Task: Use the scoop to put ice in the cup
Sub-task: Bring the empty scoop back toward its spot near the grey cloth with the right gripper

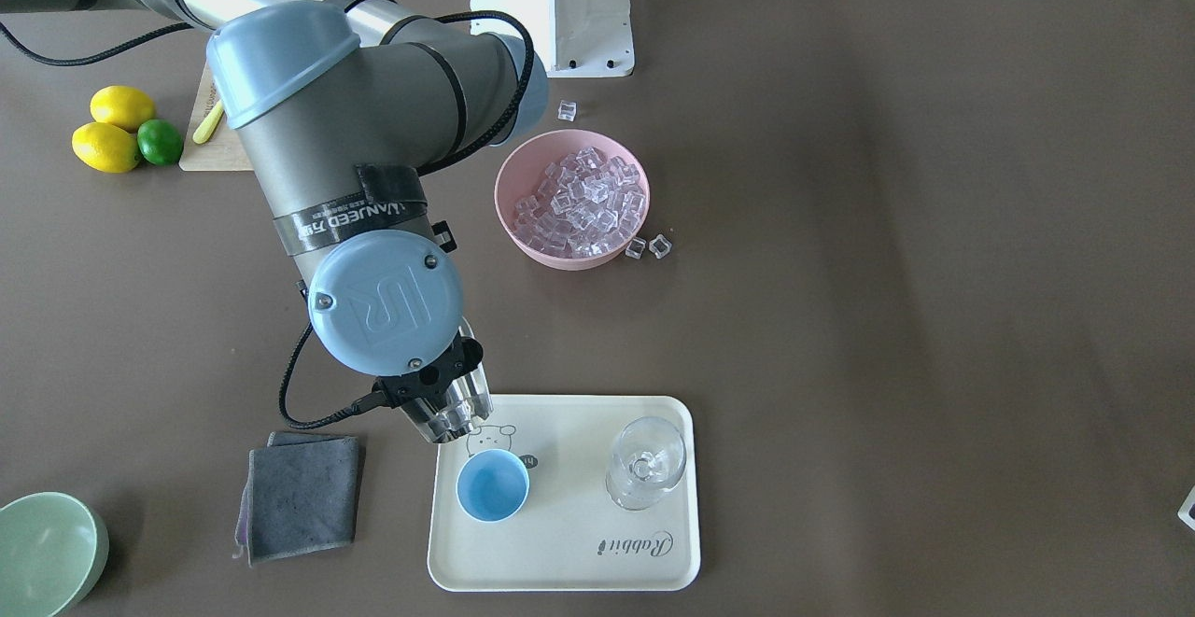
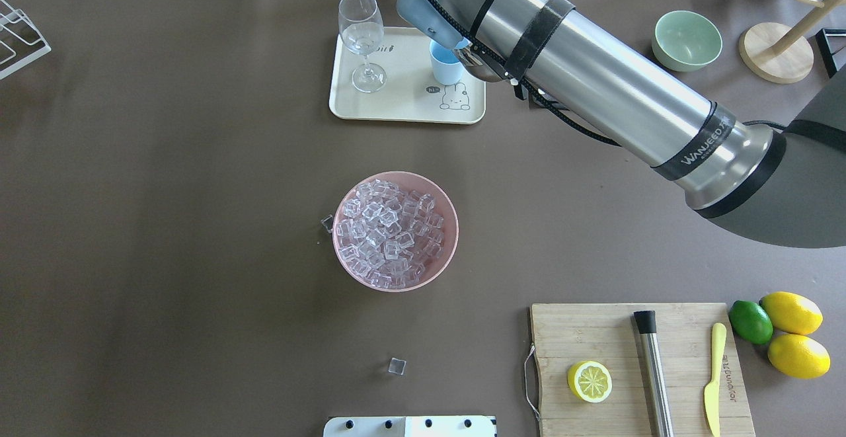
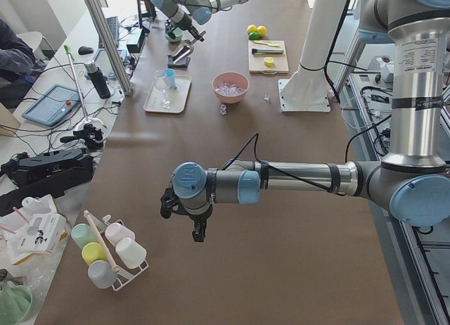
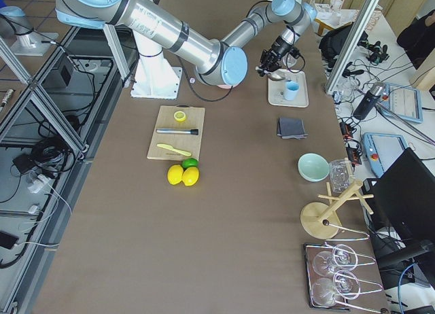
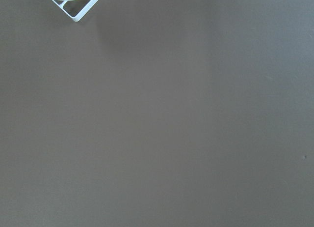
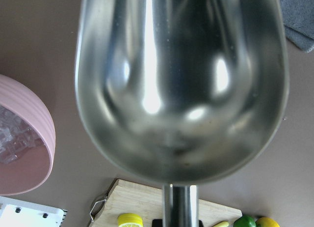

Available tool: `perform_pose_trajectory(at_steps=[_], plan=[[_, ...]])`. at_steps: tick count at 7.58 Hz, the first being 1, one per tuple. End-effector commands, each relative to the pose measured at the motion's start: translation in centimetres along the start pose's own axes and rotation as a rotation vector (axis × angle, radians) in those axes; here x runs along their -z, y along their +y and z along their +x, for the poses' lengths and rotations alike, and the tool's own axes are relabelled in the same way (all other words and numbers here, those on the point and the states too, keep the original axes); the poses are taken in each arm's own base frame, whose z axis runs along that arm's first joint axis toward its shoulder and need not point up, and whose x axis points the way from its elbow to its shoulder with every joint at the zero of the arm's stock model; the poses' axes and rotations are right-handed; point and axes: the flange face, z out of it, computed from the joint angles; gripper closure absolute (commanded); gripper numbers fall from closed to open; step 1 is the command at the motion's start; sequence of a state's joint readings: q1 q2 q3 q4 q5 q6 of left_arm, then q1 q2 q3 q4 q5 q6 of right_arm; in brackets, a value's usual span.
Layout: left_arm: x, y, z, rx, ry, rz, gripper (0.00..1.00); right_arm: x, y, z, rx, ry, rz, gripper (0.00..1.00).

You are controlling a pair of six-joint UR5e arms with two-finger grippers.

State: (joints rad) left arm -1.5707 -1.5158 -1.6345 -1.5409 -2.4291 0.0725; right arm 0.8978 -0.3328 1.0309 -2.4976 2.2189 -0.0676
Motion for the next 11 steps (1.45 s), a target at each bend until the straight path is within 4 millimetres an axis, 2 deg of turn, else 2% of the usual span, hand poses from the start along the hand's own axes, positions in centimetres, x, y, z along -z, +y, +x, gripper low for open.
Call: perform_pose_trajectory(at_steps=[1, 3, 4, 5, 6, 7, 9, 10, 11], plan=[[0.0, 0.1, -0.1, 0.106, 0.001, 0.002, 0.02, 0.4, -0.4, 0.1, 0.003, 0.027, -0.019, 1.00], [-0.1, 0.2, -0.2, 0.109, 0.001, 0.000, 0.02, -1.7, -0.1, 1.5, 0.026, 0.003, 0.040, 1.00], [0.0, 0.3, -0.1, 0.103, -0.001, 0.002, 0.02, -2.0, 1.2, 4.3, -0.019, -0.018, 0.094, 1.00], [0.1, 0.2, -0.1, 0.095, -0.007, 0.007, 0.02, -2.7, 3.7, 7.1, -0.083, -0.026, 0.156, 1.00], [0.3, 0.0, 0.0, 0.087, -0.036, 0.011, 0.02, -3.9, 6.1, 9.0, -0.135, -0.033, 0.191, 1.00], [0.3, 0.1, -0.1, 0.087, -0.045, 0.011, 0.02, -4.7, 7.4, 9.5, -0.205, -0.034, 0.206, 1.00], [0.4, 0.1, 0.1, 0.083, -0.044, 0.012, 0.02, -11.2, 13.6, 13.5, -0.282, -0.054, 0.301, 1.00], [0.3, 0.1, 0.1, 0.082, -0.044, 0.011, 0.02, -13.3, 15.3, 14.7, -0.335, -0.063, 0.314, 1.00], [0.2, 0.0, 0.2, 0.081, -0.044, 0.010, 0.02, -14.1, 15.7, 14.3, -0.440, -0.065, 0.314, 1.00]])
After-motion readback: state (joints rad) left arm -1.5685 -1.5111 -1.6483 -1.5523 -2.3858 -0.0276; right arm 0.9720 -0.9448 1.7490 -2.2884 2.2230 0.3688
